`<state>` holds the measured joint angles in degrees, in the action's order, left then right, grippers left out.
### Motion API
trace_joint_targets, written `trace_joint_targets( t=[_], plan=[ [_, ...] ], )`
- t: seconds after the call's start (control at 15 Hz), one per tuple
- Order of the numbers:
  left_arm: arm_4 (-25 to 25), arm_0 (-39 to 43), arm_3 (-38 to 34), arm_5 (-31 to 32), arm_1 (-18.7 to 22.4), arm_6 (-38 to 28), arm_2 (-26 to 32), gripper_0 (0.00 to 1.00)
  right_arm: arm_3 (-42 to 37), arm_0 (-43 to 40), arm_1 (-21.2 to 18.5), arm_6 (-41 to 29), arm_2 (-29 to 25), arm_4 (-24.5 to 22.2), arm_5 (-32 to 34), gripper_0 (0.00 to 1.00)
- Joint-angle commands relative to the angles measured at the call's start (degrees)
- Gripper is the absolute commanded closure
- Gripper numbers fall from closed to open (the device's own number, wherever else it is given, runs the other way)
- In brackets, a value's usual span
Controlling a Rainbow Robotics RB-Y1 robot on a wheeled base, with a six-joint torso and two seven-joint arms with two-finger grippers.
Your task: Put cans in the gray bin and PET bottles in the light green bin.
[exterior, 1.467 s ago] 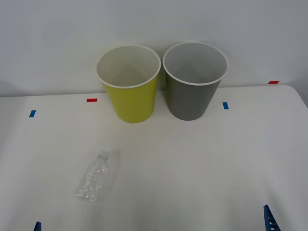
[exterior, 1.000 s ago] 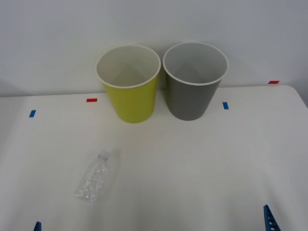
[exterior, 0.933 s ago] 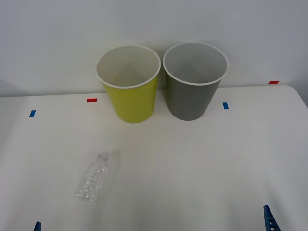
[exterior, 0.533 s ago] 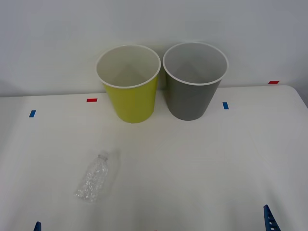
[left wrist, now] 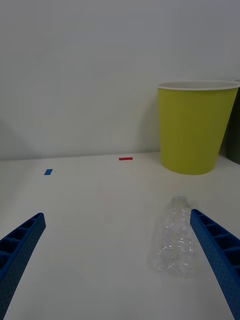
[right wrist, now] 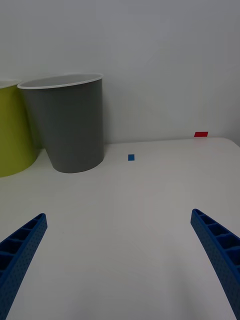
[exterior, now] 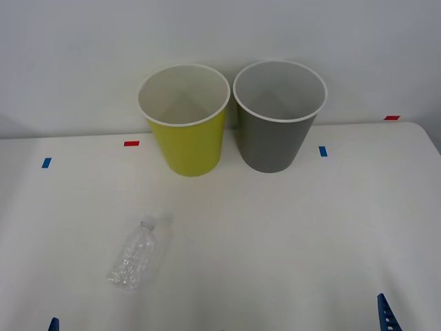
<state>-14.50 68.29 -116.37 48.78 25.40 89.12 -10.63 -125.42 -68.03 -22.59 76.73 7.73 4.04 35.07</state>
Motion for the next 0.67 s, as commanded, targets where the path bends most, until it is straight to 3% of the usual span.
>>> trace_joint_targets(
  t=[0.07,0.67],
  plan=[
    [0.0,0.0,0.0,0.0,0.0,0.0,0.0,0.00,0.0,0.0,0.0,0.0,0.0,0.0,0.0,0.00],
    [0.0,0.0,0.0,0.0,0.0,0.0,0.0,0.00,0.0,0.0,0.0,0.0,0.0,0.0,0.0,0.00]
  ],
)
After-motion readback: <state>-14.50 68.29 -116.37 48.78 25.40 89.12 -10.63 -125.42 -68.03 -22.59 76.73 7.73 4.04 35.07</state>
